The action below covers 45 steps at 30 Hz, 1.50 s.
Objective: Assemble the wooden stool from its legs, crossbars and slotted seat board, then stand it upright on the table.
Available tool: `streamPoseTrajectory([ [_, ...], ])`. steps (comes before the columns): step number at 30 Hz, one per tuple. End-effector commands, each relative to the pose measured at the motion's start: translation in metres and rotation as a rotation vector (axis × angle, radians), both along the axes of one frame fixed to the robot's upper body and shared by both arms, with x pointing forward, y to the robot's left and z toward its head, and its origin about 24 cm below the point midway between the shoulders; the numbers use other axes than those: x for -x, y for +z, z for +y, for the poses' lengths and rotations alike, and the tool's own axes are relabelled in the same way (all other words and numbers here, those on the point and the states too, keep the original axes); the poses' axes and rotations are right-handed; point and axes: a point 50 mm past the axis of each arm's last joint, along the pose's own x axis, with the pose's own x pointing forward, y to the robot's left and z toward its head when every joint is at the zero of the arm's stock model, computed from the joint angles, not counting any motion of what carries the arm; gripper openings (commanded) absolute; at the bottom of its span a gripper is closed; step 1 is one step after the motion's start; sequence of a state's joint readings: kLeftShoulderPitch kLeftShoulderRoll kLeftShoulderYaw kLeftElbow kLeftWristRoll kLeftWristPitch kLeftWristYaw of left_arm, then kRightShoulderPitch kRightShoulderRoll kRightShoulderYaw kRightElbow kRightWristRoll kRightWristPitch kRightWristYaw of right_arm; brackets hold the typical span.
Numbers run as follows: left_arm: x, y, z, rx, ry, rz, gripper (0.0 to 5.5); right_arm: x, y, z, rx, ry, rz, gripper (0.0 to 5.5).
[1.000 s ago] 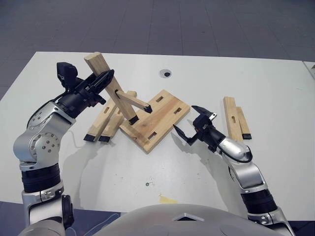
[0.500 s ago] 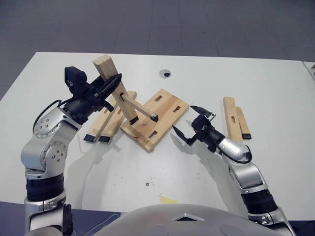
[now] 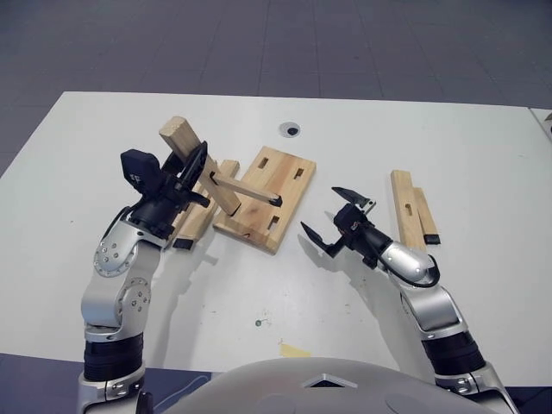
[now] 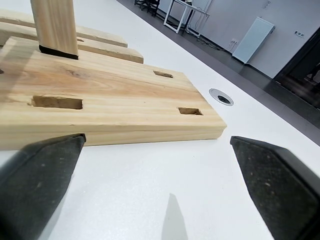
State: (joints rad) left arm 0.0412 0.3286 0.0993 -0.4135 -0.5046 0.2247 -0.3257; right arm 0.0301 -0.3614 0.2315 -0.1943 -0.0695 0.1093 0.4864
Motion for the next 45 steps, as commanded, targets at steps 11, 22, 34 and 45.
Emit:
streamPoseTrajectory([
  [11,-0.029,-0.015,-0.041,-0.116,-0.164,0.033,1.03,-0.009,0.003,0.007,0.0,0.017,-0.023,5.4],
  [22,-0.04,0.043,-0.033,0.016,-0.136,-0.114,1.32,-0.005,0.004,0.008,-0.008,0.018,-0.018,5.4],
  [34,-0.045,0.12,-0.022,0.109,-0.121,-0.283,3.35,-0.003,-0.001,0.008,-0.011,0.015,-0.002,5.4],
  [45,-0.082,0.158,-0.036,0.127,-0.222,-0.303,5.16,-0.008,0.003,0.013,-0.069,-0.016,-0.007,5.4],
])
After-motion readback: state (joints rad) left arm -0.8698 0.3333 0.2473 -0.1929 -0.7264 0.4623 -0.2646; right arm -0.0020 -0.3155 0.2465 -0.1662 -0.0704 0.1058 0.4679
